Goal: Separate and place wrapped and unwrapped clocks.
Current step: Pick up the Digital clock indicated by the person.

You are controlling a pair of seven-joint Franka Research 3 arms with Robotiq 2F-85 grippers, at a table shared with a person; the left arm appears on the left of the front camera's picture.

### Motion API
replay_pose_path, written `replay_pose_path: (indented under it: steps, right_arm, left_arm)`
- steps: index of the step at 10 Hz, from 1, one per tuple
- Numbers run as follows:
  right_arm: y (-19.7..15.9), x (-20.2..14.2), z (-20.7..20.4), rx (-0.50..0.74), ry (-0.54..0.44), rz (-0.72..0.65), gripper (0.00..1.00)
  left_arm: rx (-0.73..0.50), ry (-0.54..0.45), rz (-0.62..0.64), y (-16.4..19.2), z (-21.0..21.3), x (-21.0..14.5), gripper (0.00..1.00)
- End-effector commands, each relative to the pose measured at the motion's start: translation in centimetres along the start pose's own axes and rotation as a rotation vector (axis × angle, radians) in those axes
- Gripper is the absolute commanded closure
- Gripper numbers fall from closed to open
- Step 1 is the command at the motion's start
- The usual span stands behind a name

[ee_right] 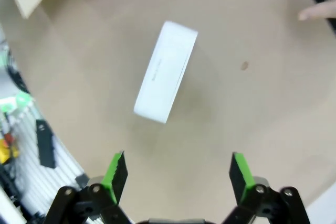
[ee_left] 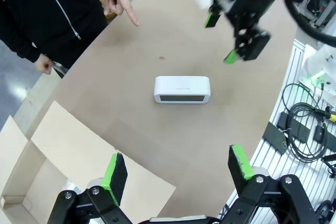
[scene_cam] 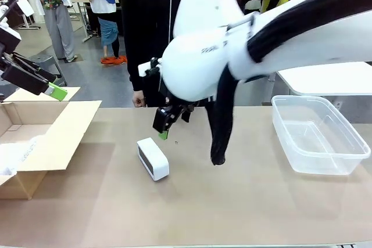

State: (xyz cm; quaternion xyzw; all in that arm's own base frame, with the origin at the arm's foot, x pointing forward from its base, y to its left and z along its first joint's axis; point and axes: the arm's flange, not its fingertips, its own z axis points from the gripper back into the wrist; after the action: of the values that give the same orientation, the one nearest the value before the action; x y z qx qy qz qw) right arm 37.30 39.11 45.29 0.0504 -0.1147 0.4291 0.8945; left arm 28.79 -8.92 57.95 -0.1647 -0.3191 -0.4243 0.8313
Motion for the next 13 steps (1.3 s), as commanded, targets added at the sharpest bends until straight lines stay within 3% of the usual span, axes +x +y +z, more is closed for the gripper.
replay_pose_path:
  steps: [1,4,8,13]
  right_arm:
    - [0.0,2.4,-2.4,-0.017,0.008,-0.055,0.0]
    - [1.0,2.5,-6.3,0.036,-0.033,-0.08,0.0]
    - [2.2,1.9,-9.4,0.008,-0.106,-0.083,0.0]
    - [1.9,2.5,-11.7,-0.035,-0.102,-0.076,0.0]
  left_arm:
    - [0.013,0.001,0.009,-0.2,-0.1,0.1,0.0]
    - [0.013,0.001,0.009,-0.2,-0.1,0.1,0.0]
    - [0.013,0.001,0.009,-0.2,-0.1,0.1,0.0]
    - [0.013,0.001,0.009,-0.2,-0.1,0.1,0.0]
